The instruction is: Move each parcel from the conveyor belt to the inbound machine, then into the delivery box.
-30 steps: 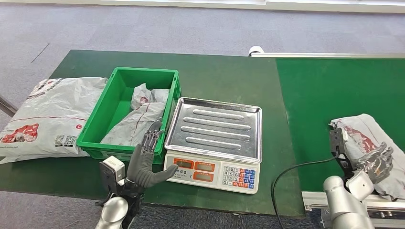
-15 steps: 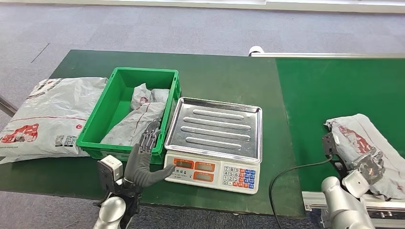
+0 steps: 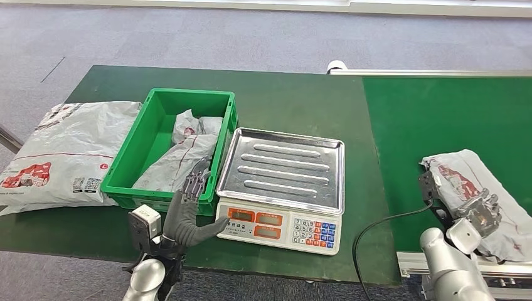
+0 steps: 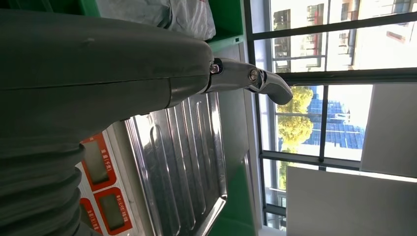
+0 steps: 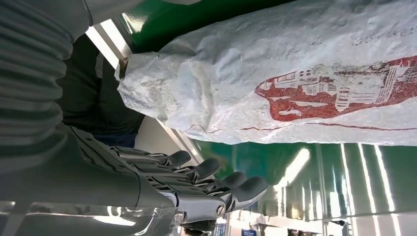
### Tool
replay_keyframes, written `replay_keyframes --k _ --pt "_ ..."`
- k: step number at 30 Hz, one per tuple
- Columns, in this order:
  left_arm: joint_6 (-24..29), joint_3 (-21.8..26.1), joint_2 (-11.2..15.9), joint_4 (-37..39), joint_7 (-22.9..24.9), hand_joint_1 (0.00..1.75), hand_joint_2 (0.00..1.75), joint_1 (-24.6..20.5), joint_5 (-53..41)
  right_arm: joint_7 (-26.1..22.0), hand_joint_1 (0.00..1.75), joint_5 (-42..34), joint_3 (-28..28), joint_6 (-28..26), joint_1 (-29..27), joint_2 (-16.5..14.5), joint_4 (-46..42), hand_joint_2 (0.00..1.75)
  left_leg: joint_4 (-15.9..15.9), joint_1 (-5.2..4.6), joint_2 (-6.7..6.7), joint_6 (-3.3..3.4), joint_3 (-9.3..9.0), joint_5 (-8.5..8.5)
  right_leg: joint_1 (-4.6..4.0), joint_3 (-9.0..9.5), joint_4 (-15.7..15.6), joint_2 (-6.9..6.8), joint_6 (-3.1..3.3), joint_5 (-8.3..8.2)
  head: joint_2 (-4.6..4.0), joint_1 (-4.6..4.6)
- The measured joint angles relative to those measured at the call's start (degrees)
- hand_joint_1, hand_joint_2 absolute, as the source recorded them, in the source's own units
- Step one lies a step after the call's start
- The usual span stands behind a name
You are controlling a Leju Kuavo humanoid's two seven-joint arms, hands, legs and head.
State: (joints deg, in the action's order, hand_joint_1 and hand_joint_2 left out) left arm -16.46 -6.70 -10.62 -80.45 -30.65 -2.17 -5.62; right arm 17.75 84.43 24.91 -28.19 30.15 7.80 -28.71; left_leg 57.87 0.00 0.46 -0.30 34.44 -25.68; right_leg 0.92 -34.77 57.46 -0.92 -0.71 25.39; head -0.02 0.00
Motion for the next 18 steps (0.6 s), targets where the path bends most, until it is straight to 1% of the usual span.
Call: replay_keyframes --k 10,18 --pt "0.0 0.3 0.0 0.5 0.0 0.00 1.75 0.0 -0.2 0.0 0.00 0.1 0.0 0.8 0.8 -0.1 1.0 1.75 0.0 0.00 0.00 0.00 0.00 0.00 0.00 0.00 0.0 0.00 0.00 0.00 0.00 0.00" --pt "0.0 0.5 0.0 0.8 -0.1 0.00 1.75 -0.1 -0.4 0.4 0.00 0.8 0.0 4.3 1.0 -0.1 2.0 1.75 0.0 0.00 0.00 0.00 0.00 0.00 0.00 0.00 0.0 0.00 0.00 0.00 0.00 0.00"
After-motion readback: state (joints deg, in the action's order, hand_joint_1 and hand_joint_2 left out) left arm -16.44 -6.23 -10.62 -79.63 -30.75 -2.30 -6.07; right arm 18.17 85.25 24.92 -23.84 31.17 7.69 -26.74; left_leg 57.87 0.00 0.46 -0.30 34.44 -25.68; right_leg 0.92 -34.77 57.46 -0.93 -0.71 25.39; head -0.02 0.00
